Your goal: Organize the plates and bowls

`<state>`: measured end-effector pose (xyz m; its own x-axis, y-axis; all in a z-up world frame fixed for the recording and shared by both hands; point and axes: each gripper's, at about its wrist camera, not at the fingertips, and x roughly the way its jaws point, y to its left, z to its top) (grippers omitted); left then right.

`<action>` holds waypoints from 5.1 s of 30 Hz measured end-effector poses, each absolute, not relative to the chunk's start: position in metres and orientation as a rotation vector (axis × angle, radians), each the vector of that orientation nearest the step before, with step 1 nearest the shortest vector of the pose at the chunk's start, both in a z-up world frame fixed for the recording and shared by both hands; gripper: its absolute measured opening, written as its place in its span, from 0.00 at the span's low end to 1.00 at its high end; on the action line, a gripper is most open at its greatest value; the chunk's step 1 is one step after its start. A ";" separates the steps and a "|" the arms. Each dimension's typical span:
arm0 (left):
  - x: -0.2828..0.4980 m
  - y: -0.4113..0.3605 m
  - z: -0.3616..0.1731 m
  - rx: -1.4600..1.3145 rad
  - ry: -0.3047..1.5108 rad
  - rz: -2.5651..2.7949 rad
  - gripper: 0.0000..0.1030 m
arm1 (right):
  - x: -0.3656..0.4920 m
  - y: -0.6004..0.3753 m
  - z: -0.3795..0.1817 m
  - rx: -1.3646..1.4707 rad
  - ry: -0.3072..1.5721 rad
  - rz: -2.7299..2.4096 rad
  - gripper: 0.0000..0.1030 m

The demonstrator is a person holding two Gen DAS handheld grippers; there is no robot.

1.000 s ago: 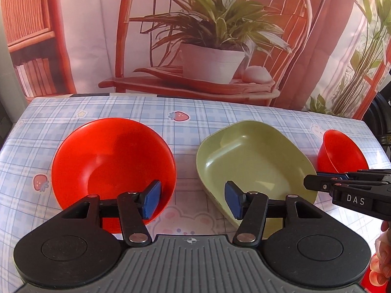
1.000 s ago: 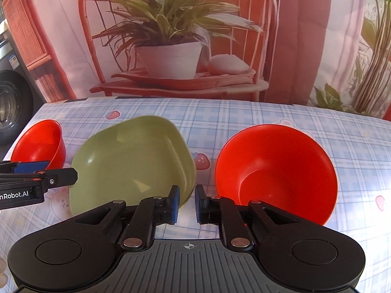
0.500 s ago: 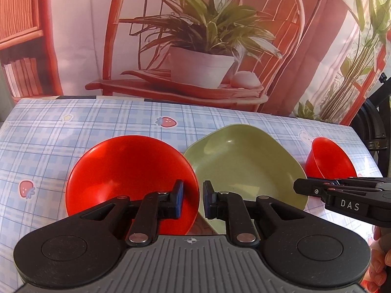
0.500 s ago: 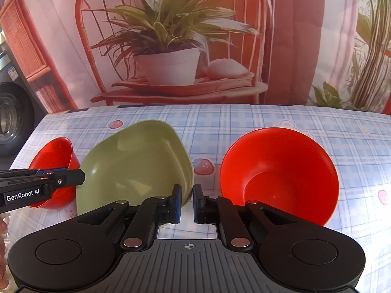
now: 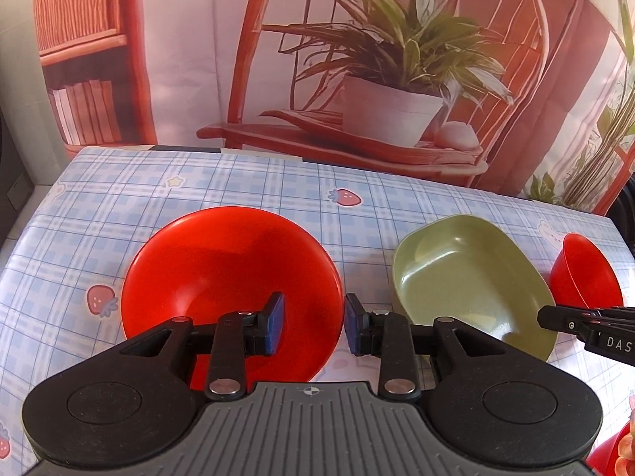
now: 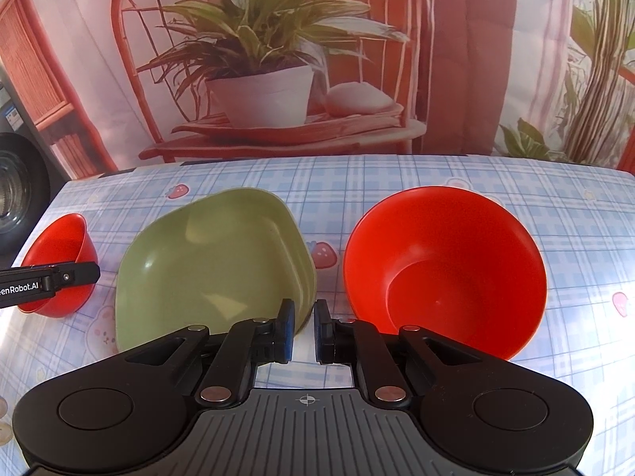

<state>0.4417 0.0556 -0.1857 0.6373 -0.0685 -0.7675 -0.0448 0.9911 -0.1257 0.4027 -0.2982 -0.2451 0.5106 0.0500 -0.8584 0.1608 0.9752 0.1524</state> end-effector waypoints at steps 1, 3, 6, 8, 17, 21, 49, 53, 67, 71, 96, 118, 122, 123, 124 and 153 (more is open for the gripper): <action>0.440 0.057 -0.184 -0.149 0.872 -0.030 0.36 | 0.403 -0.298 -0.245 0.222 1.035 -0.066 0.09; 0.435 0.059 -0.178 -0.174 0.842 -0.054 0.48 | 0.403 -0.298 -0.245 0.221 1.034 -0.064 0.09; 0.430 0.064 -0.167 -0.213 0.774 -0.074 0.51 | 0.403 -0.297 -0.245 0.219 1.032 -0.064 0.09; 0.428 0.062 -0.162 -0.217 0.744 -0.103 0.51 | 0.403 -0.297 -0.245 0.214 1.031 -0.063 0.09; 0.441 0.020 -0.188 -0.099 0.812 -0.161 0.45 | 0.403 -0.297 -0.245 0.220 1.027 -0.064 0.09; 0.437 0.023 -0.187 -0.108 0.794 -0.183 0.40 | 0.403 -0.298 -0.245 0.224 1.024 -0.063 0.09; 0.440 0.013 -0.171 -0.029 0.801 -0.178 0.12 | 0.393 -0.306 -0.218 0.275 0.971 -0.091 0.05; 0.429 0.013 -0.149 -0.023 0.767 -0.177 0.12 | 0.385 -0.303 -0.198 0.279 0.943 -0.080 0.05; 0.364 0.020 -0.108 0.005 0.758 -0.250 0.12 | 0.304 -0.277 -0.151 0.383 0.885 -0.063 0.06; 0.347 0.019 -0.113 0.037 0.772 -0.271 0.12 | 0.271 -0.263 -0.155 0.423 0.888 -0.067 0.08; 0.348 0.002 -0.174 0.075 0.877 -0.276 0.12 | 0.220 -0.248 -0.199 0.520 0.982 -0.114 0.11; 0.347 0.009 -0.180 0.038 0.886 -0.243 0.13 | 0.216 -0.245 -0.184 0.397 0.927 -0.115 0.15; 0.346 0.009 -0.180 0.035 0.884 -0.244 0.13 | 0.221 -0.245 -0.185 0.379 0.926 -0.108 0.05; 0.346 0.009 -0.180 0.034 0.884 -0.243 0.13 | 0.222 -0.246 -0.188 0.380 0.931 -0.111 0.03; 0.345 0.009 -0.181 0.032 0.884 -0.242 0.13 | 0.223 -0.246 -0.189 0.379 0.937 -0.114 0.02; 0.277 0.051 -0.104 0.004 0.776 -0.173 0.13 | 0.178 -0.215 -0.153 0.336 0.835 -0.046 0.03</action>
